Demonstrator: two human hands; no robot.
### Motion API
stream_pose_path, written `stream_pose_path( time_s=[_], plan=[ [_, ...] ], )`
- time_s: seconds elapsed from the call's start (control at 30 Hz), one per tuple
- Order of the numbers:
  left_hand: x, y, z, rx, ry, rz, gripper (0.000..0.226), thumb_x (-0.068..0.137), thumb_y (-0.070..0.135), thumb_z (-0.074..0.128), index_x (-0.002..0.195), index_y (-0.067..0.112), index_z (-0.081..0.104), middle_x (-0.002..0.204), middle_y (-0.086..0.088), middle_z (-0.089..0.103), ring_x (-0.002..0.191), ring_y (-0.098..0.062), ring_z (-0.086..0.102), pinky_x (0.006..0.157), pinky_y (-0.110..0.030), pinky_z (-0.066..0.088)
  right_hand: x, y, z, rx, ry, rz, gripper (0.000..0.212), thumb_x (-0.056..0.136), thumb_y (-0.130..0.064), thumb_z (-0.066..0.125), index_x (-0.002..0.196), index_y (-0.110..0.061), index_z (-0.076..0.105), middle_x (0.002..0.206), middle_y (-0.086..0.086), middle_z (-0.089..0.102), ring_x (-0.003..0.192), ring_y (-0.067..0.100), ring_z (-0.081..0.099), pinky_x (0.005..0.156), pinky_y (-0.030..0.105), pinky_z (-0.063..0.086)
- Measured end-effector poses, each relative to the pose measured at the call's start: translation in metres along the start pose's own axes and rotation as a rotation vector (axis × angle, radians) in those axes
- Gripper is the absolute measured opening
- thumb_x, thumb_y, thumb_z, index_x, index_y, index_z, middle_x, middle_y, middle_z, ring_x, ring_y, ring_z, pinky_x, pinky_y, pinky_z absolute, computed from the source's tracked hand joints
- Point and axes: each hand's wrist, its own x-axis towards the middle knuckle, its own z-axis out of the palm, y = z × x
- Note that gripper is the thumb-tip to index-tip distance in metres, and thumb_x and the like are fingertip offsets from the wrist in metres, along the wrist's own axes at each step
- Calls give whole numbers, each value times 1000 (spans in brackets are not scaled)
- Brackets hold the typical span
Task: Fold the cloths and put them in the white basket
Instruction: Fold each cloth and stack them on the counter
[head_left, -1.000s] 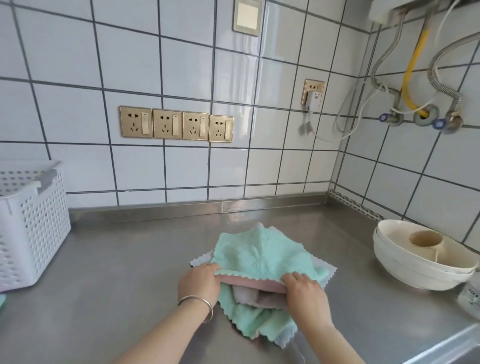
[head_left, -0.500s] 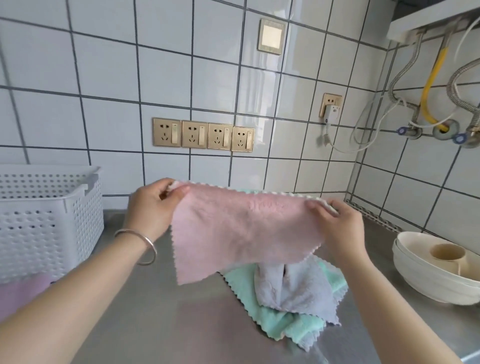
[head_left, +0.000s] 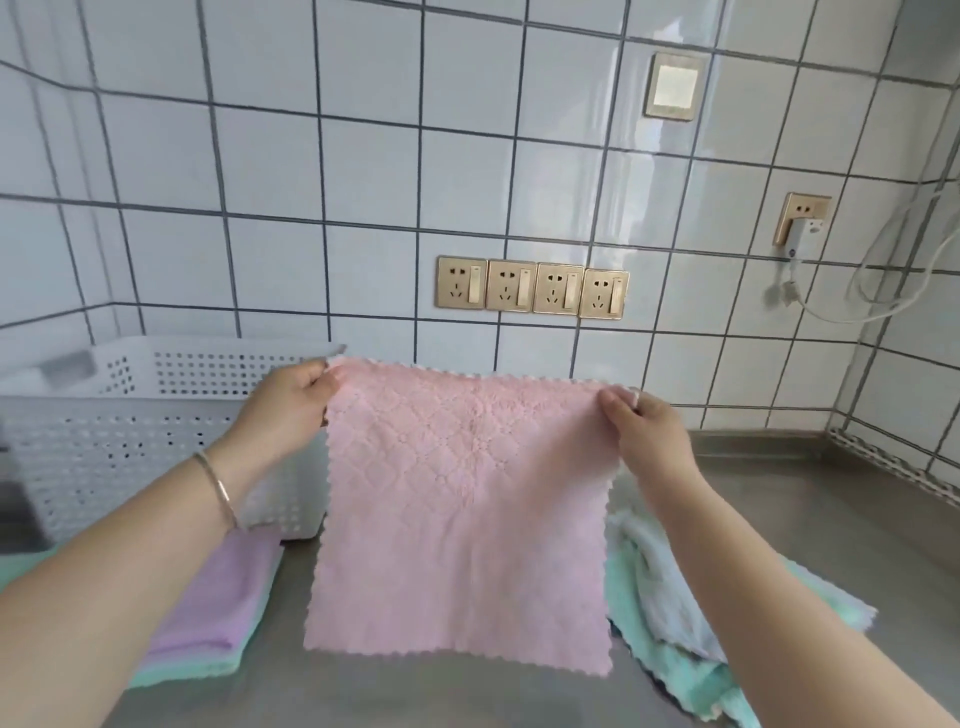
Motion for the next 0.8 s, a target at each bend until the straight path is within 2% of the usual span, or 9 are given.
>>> stream_pose_path(
  time_s=[0.07, 0.17, 0.23, 0.3, 0.4, 0.53, 0.63, 0.73, 0.8],
  plan=[
    [-5, 4, -14, -36, 66, 40, 38, 96, 30, 46, 68, 4, 46, 62, -12, 46, 59, -18, 45, 65, -29, 34, -6, -9, 2, 79, 1, -74, 28, 94, -22, 52, 97, 4, 63, 95, 20, 63, 84, 14, 44, 72, 29, 35],
    [-29, -1, -28, -122, 12, 71, 34, 97, 30, 44, 77, 6, 57, 75, -15, 58, 69, -21, 54, 73, -34, 42, -22, 1, -4, 134, -64, -109, 33, 95, -21, 50, 86, 11, 54, 78, 7, 45, 77, 15, 40, 71, 29, 33],
    [-53, -13, -30, -187, -124, 40, 28, 98, 23, 43, 82, 10, 61, 83, -13, 61, 77, -21, 56, 80, -36, 45, -39, 24, -10, 134, -181, -51, 35, 94, -21, 51, 79, 9, 55, 71, 3, 51, 73, 14, 46, 70, 26, 40],
    [-77, -40, -31, -209, -329, -11, 27, 96, 20, 43, 92, 0, 62, 87, -13, 62, 81, -19, 55, 81, -36, 44, -61, 49, -14, 164, -378, 47, 35, 90, -31, 56, 70, -2, 60, 61, -6, 59, 64, 9, 55, 62, 15, 48],
    [-115, -81, -27, -179, -630, -162, 49, 88, 40, 57, 94, -9, 57, 84, -19, 61, 81, -14, 52, 80, -26, 41, -90, 88, -21, 75, -564, 199, 31, 94, -17, 52, 64, -12, 58, 52, -10, 57, 49, -4, 53, 52, 6, 44],
    [-158, -107, -16, -176, -872, -298, 24, 92, 28, 54, 75, 11, 53, 66, 12, 62, 68, 3, 56, 71, -11, 45, -116, 115, -37, -65, -783, 287, 28, 92, -18, 57, 64, -14, 57, 53, -13, 58, 51, -6, 53, 54, 6, 43],
    [-178, -118, -18, -97, -964, -318, 33, 82, 50, 59, 74, 18, 55, 70, 10, 59, 70, -4, 59, 71, -20, 51, -128, 118, -44, -86, -904, 362, 35, 90, -22, 56, 55, -17, 52, 49, -11, 53, 51, 1, 52, 53, 10, 41],
    [-181, -123, -22, 2, -1016, -367, 25, 93, 29, 53, 72, 17, 49, 73, 4, 50, 66, -4, 59, 74, -25, 55, -135, 117, -47, -136, -994, 411, 36, 85, -32, 61, 51, -21, 60, 52, -10, 48, 55, 9, 50, 56, 18, 43],
    [-178, -119, -21, 8, -1012, -387, 23, 96, 18, 50, 73, 15, 49, 73, 1, 52, 61, -1, 59, 70, -22, 53, -132, 119, -44, -132, -989, 441, 38, 92, -22, 58, 54, -18, 60, 50, -10, 52, 52, 7, 53, 54, 17, 44]
  ],
)
